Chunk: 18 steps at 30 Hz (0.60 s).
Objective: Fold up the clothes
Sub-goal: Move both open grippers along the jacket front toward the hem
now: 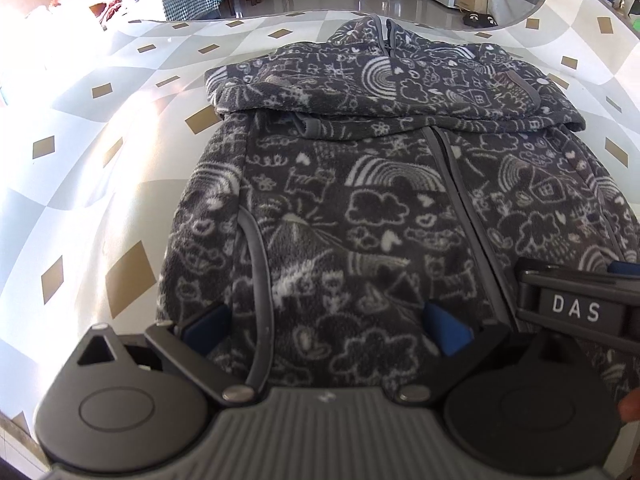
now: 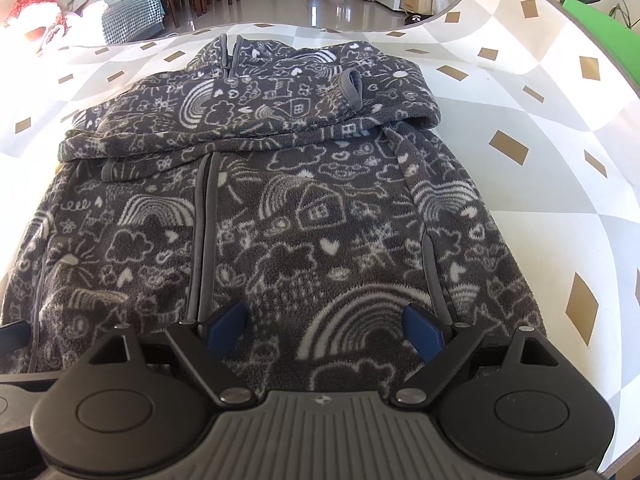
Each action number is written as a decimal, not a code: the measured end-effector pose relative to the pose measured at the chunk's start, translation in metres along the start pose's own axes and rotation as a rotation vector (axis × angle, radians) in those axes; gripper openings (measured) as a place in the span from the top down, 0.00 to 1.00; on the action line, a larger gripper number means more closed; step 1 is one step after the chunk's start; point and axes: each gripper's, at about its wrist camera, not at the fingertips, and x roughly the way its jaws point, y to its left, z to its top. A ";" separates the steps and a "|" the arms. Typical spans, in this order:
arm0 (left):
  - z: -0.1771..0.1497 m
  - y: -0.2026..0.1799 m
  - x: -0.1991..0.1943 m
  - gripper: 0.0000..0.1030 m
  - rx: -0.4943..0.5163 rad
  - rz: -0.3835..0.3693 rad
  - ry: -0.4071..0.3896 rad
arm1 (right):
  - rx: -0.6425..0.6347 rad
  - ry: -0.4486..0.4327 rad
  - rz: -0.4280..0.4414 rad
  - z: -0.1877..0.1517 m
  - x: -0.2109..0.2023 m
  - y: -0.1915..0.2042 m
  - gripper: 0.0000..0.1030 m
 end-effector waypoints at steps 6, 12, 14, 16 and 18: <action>-0.004 0.000 -0.003 0.00 0.004 0.002 -0.016 | -0.004 -0.039 0.010 -0.006 -0.002 -0.001 0.15; -0.007 0.000 -0.005 0.00 0.012 -0.003 -0.020 | -0.016 -0.059 0.021 -0.010 -0.003 -0.002 0.15; -0.007 0.000 -0.006 0.00 0.014 -0.005 -0.019 | -0.017 -0.062 0.022 -0.011 -0.004 -0.003 0.15; -0.007 0.001 -0.006 0.00 0.017 -0.008 -0.018 | -0.019 -0.064 0.023 -0.012 -0.004 -0.003 0.15; -0.007 0.001 -0.007 0.00 0.019 -0.011 -0.017 | -0.020 -0.065 0.023 -0.012 -0.004 -0.003 0.15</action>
